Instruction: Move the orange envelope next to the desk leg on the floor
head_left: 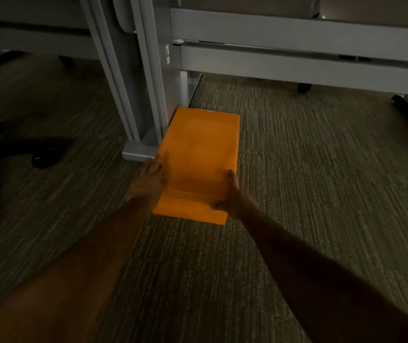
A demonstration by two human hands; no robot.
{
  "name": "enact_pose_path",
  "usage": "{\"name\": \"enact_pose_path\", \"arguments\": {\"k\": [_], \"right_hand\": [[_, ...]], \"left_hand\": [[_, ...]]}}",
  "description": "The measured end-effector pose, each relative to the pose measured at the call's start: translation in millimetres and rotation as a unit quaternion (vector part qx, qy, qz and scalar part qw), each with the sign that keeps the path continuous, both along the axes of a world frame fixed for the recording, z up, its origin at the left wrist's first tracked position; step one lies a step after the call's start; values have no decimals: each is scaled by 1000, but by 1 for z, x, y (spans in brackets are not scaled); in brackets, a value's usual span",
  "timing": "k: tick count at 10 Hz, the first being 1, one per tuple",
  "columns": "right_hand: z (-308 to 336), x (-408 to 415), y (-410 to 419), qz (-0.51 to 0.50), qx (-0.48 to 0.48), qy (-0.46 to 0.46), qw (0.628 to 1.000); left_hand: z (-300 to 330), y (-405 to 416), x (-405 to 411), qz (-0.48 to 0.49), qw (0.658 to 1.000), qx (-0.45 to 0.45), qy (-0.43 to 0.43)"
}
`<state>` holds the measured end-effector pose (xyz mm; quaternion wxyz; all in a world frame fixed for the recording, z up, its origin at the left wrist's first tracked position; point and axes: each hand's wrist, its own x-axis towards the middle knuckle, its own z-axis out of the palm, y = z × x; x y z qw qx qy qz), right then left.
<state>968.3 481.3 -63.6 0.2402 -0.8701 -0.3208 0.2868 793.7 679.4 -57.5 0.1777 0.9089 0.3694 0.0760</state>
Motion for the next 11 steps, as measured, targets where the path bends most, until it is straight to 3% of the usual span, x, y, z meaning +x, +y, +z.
{"name": "enact_pose_path", "arguments": {"k": [2, 3, 6, 8, 9, 10, 11], "right_hand": [[-3, -24, -11, 105, -16, -229, 967], [-10, -27, -14, 133, -4, -217, 967], [-6, -13, -1, 127, -19, -202, 971], [12, -5, 8, 130, -35, -235, 963], [34, -9, 9, 161, -80, -300, 937], [44, -17, -3, 176, -87, -265, 944], [56, -24, -37, 161, -78, -129, 975]], "left_hand": [[-5, 6, -10, -44, 997, -49, 26], [9, 8, -11, -89, 988, -39, 123], [4, 11, 3, -92, 989, -34, 108], [11, 12, 13, -68, 991, -9, 115], [12, -9, 15, -60, 990, 32, 123], [13, -16, 13, -30, 992, 9, 123], [30, -21, 1, -14, 987, -84, 136]]}}
